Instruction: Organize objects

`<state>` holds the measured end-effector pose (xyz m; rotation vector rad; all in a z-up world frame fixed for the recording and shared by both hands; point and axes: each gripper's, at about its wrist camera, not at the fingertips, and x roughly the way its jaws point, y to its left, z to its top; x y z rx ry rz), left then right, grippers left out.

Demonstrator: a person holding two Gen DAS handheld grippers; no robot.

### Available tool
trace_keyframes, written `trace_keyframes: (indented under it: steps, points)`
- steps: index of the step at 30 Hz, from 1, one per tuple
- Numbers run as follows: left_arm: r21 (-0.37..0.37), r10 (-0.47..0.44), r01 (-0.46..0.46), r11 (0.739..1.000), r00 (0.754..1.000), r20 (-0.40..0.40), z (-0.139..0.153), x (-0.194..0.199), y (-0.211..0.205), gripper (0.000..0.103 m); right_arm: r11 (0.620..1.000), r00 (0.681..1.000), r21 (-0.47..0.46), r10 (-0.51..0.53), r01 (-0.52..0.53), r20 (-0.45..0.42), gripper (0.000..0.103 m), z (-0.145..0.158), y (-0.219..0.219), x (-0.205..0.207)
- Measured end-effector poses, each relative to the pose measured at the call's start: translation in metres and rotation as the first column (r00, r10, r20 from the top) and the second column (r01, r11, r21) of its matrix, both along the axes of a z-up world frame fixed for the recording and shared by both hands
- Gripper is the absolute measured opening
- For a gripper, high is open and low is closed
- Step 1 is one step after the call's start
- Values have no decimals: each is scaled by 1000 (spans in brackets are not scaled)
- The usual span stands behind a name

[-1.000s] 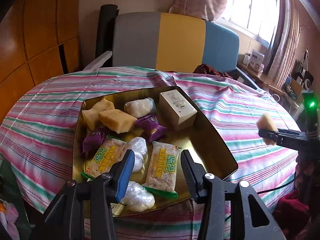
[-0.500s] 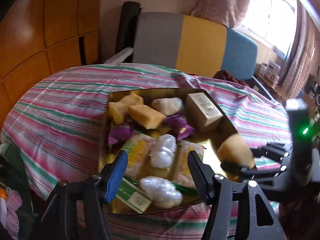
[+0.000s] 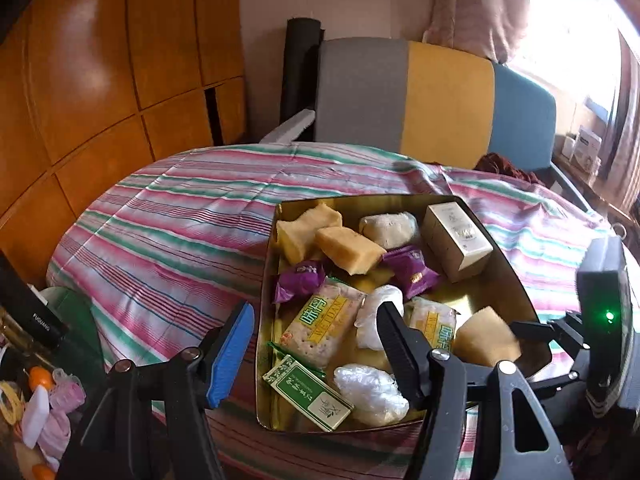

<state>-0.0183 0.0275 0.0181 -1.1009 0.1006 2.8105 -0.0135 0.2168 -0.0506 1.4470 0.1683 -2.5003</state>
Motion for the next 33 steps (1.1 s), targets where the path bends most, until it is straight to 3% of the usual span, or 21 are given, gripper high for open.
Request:
trace_keyframes:
  steps: [4,11,14,18,33]
  points:
    - [-3,31,-32,999,997,-70,11,10,0,65,998,997,-35,-49,47,-62,80,14,7,13]
    - [59,22,-17,998,996,-87,21,20,2,65,979,971,-138,-174,152,-164,83,39,15,34]
    - [90,18,-12,996,998,-66,18,20,1,65,974,951,-123,-215,191,-221,83,47,15,47]
    - [80,18,-14,997,998,-55,15,23,4,65,971,927,-96,-238,219,-289,86,54,10,58]
    - [60,41,-35,998,994,-100,15,26,-1,59,970,930,-104,-240,219,-279,87,49,11,60]
